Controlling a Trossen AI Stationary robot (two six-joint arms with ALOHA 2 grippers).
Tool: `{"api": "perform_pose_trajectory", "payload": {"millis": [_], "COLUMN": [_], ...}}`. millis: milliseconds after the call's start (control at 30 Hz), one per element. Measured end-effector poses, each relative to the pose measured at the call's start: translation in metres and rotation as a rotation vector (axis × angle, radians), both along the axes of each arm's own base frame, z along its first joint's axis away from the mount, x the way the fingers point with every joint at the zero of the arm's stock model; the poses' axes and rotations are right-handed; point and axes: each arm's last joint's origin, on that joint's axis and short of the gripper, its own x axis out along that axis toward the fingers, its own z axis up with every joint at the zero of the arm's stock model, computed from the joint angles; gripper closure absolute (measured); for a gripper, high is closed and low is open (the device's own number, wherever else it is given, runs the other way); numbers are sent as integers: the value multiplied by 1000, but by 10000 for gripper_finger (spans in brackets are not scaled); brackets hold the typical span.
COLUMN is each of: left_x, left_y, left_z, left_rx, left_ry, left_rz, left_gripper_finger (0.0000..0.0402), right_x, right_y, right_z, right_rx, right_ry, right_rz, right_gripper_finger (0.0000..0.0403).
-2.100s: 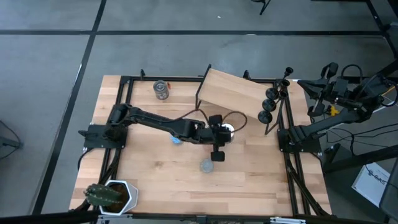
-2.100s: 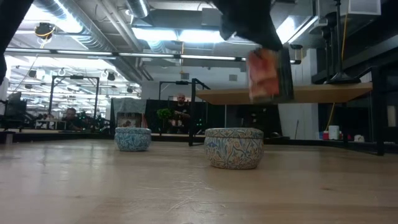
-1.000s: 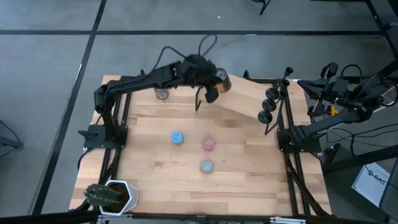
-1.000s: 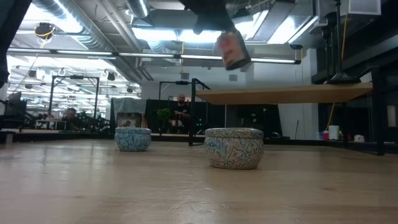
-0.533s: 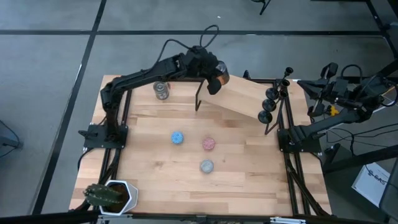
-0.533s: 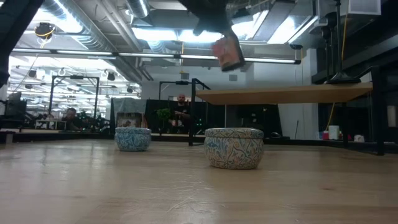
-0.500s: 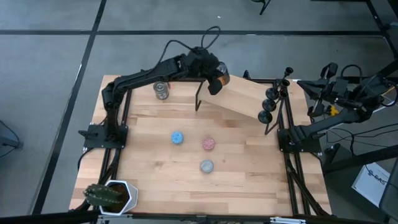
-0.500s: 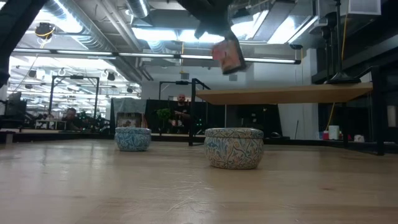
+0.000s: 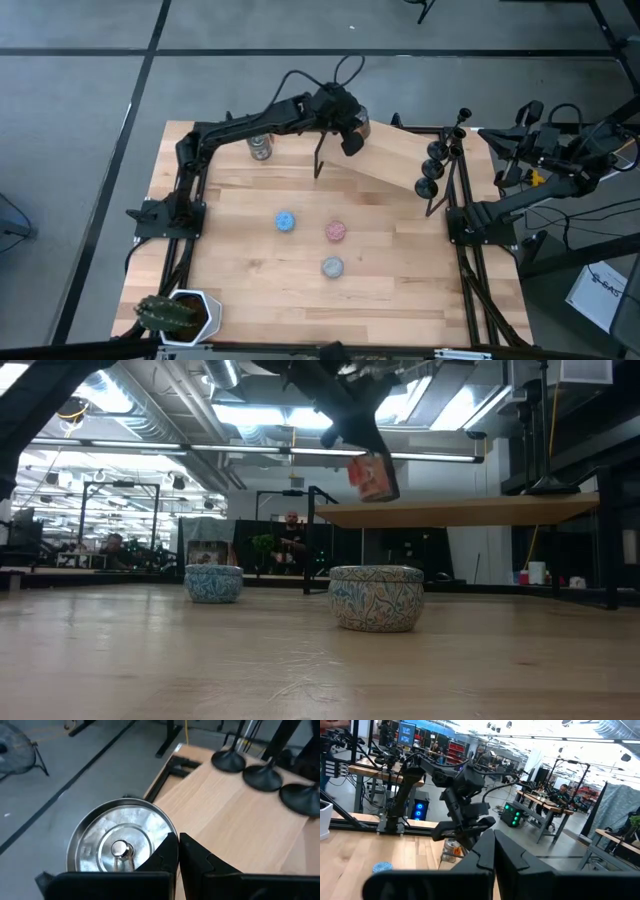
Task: Pick & Place candle stick holders
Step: Put the bottom silver scented candle on the shelf
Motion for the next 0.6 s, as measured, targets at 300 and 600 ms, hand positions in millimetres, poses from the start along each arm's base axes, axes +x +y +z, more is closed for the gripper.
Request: {"api": "perform_pose_trajectory", "payload": {"millis": [300, 600], "left_x": [-3, -6], "left_y": [0, 3], "left_z": [-7, -8], "left_rx": [-26, 44], "left_ry": [69, 116], "left_rz": [5, 129], "left_gripper_finger": [400, 395], "right_x": [0, 0], "right_y": [0, 0], "right_z": [0, 0], "right_rx": [0, 0], "right_ry": [0, 0], "right_rz": [0, 0], "right_gripper_finger": [398, 398]}}
